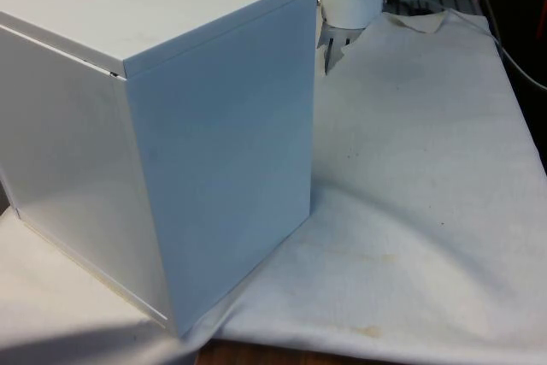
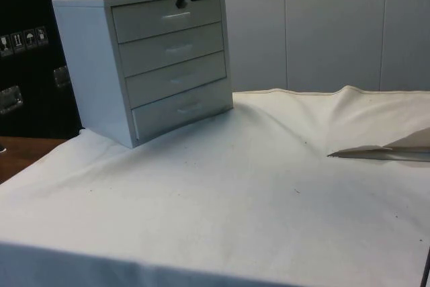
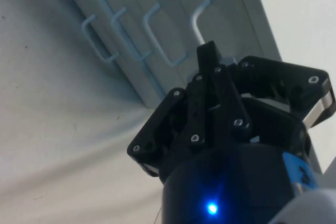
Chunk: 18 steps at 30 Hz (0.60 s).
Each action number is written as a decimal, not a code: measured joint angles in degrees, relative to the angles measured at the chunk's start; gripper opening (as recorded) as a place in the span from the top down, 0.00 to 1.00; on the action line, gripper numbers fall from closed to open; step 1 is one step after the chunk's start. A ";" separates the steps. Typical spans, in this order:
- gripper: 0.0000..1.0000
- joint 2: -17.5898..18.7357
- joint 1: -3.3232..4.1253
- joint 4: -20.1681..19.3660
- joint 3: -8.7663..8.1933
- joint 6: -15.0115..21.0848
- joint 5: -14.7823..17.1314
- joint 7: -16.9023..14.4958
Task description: Open the drawer, then close it.
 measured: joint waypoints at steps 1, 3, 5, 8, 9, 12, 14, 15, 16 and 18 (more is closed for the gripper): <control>1.00 -0.34 0.00 -0.29 0.06 0.00 -0.11 -0.06; 1.00 -0.69 0.06 -0.57 0.06 0.00 -0.23 -0.06; 1.00 -1.60 0.06 -1.32 0.17 0.00 -0.63 -0.06; 1.00 -2.46 0.06 -2.06 0.34 -0.06 -0.86 -0.11; 1.00 -2.75 0.11 -2.35 0.40 -0.06 -0.92 -0.11; 1.00 -3.61 0.11 -3.04 0.52 -0.06 -1.32 -0.11; 1.00 -3.84 0.11 -3.27 0.52 -0.06 -1.43 -0.11; 1.00 -4.41 0.11 -3.78 0.57 -0.06 -1.66 -0.11; 1.00 -4.70 0.11 -4.07 0.63 -0.06 -1.72 -0.11; 1.00 -5.27 0.17 -4.53 0.74 -0.06 -1.83 -0.11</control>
